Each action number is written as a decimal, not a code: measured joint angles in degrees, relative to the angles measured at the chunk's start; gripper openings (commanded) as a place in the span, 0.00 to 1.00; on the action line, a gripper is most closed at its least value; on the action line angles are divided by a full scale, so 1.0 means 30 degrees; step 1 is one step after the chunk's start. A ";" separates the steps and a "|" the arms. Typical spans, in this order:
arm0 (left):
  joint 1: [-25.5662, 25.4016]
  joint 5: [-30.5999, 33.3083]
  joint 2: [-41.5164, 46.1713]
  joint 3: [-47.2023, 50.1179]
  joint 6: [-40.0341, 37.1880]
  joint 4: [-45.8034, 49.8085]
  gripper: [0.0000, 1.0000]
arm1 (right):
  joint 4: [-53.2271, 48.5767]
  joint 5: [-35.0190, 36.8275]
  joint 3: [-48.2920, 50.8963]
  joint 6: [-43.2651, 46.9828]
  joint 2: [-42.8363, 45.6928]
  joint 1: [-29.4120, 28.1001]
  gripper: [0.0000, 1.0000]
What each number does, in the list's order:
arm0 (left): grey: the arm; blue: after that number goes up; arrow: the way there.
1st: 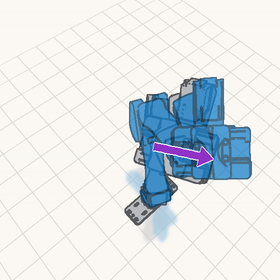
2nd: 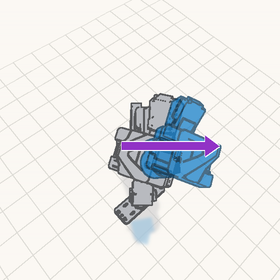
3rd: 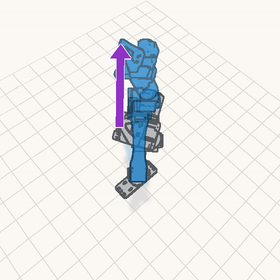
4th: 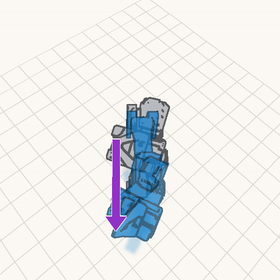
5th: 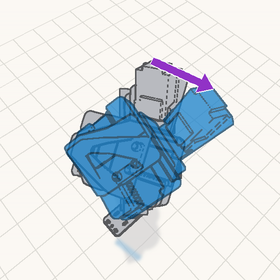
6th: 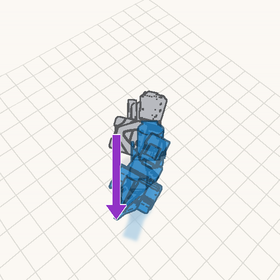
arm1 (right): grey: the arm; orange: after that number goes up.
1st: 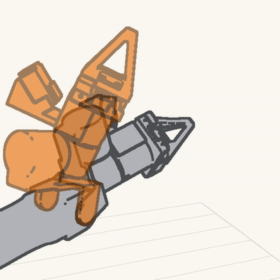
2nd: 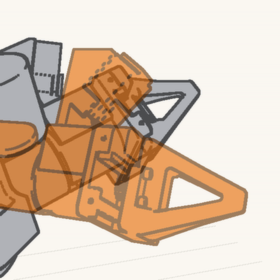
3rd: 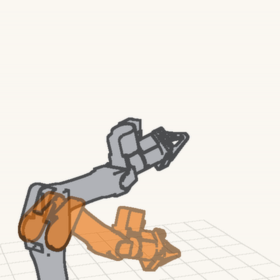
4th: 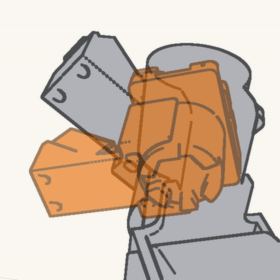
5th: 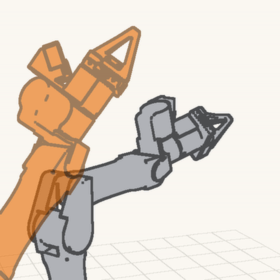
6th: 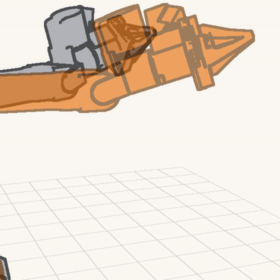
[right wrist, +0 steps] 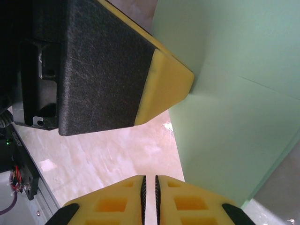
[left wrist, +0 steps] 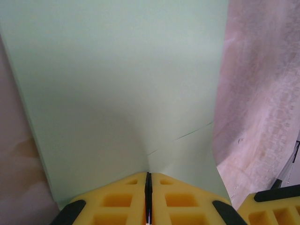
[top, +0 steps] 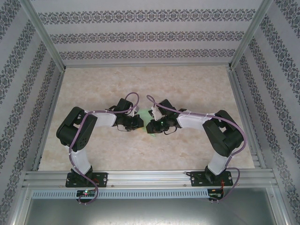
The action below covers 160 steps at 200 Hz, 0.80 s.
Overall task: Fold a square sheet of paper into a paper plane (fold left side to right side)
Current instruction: Third fold the triangle at the center of the table.
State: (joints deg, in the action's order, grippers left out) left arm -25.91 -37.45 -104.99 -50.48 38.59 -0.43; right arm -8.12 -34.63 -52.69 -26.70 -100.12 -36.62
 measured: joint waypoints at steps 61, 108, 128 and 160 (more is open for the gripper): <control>-0.0022 0.0058 -0.0036 -0.0146 -0.0277 0.0284 0.12 | -0.0255 0.0015 0.0255 0.0007 -0.0393 0.0000 0.16; -0.0080 0.0138 -0.0044 -0.0189 -0.0284 0.0350 0.12 | -0.0291 0.0015 0.0612 0.0007 -0.0452 0.0000 0.14; -0.0080 0.0146 -0.0044 -0.0219 -0.0284 0.0408 0.12 | -0.0291 0.0015 0.0627 0.0007 -0.0561 0.0000 0.14; -0.0080 0.0182 -0.0044 -0.0226 -0.0291 0.0423 0.12 | -0.0299 0.0015 0.0765 0.0015 -0.0590 0.0000 0.12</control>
State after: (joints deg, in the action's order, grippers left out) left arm -26.15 -36.91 -105.12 -51.16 37.71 0.84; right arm -9.02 -34.59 -50.39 -26.65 -101.89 -36.62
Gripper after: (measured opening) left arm 0.121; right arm 0.130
